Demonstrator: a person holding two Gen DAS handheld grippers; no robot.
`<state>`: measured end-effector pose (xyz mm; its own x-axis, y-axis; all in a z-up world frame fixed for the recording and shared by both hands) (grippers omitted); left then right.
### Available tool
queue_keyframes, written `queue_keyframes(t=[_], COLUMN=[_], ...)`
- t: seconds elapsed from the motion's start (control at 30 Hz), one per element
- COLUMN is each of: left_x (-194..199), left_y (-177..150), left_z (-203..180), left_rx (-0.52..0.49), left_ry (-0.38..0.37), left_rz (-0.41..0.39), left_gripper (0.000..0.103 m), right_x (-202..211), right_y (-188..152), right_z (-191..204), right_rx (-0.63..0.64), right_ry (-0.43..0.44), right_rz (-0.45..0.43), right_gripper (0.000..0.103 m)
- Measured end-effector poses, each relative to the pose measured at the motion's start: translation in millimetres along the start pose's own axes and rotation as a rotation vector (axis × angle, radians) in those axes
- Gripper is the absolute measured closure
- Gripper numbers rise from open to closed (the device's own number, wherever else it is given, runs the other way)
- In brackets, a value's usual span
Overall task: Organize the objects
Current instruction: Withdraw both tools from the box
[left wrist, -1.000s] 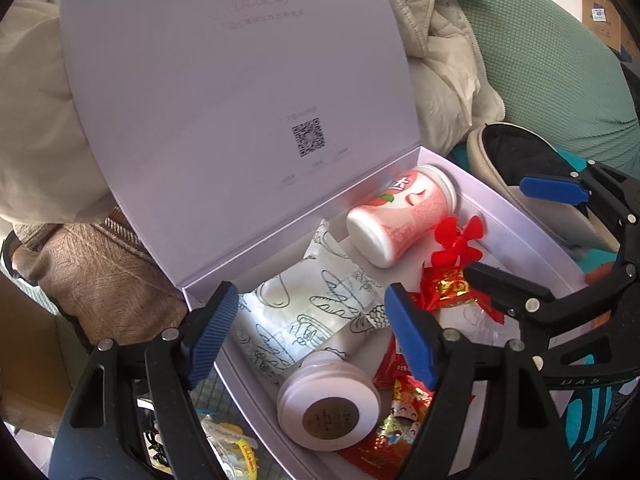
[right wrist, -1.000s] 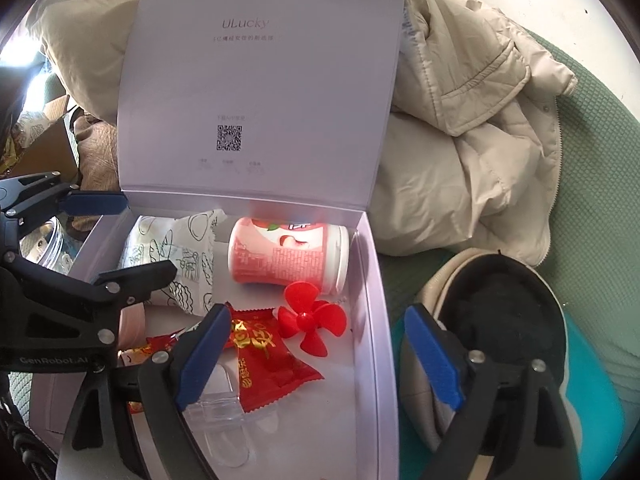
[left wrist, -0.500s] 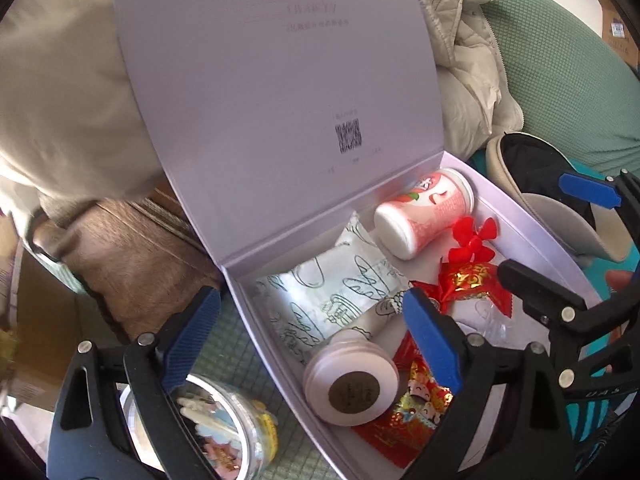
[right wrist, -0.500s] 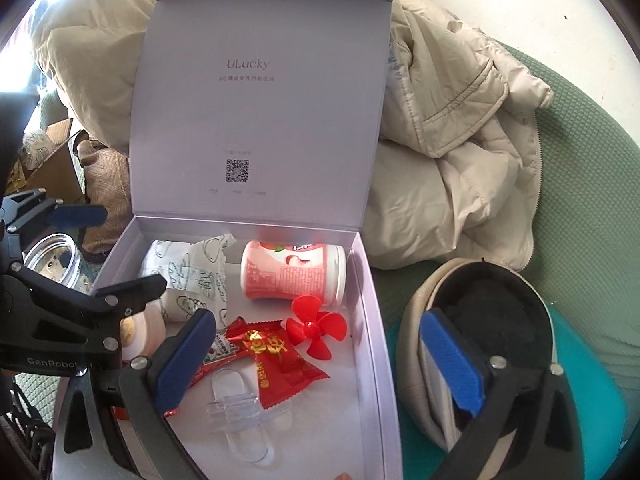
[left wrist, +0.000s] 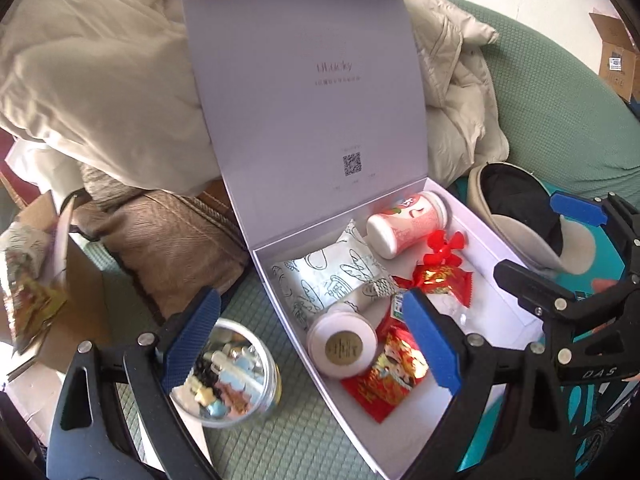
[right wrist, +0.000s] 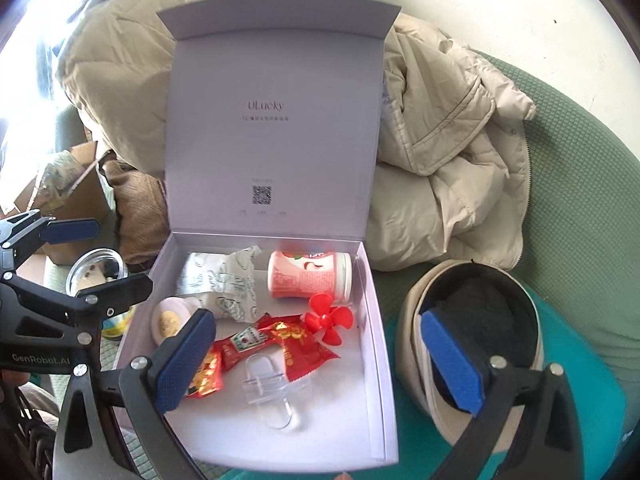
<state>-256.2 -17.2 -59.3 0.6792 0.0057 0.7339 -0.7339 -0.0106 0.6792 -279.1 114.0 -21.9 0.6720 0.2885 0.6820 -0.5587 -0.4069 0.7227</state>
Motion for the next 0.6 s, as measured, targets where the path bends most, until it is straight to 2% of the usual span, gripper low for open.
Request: queue_keyframes(t=[0.27,0.4,0.6], left_x=[45,68,99], left_y=[-2,-4,-7], left_z=[-1,-3,-11], left_rx=[-0.001,0.024,-0.003], left_ry=[0.033,0.016,0.042], left_rz=[-0.037,-0.057,-0.092], left_gripper=[0.011,0.011,0.011], right_x=[41,64,98], right_y=[-1,-1,-1], right_z=[-2,-2,-1], right_rx=[-0.03,-0.037,-0.048], right_ry=[-0.006,-0.006,-0.018], right_rz=[-0.03,-0.051,-0.101], right_gripper=[0.0,0.0,0.0])
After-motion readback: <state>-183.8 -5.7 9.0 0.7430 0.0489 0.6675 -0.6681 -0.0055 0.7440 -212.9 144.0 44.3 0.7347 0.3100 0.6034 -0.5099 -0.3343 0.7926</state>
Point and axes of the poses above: each gripper's, at about its wrist camera, not at the fingertips, and x roughly against the way its jaws point, z to its left, y to its top, the point moved 6 cm from there along -x, roughly the way its jaws point
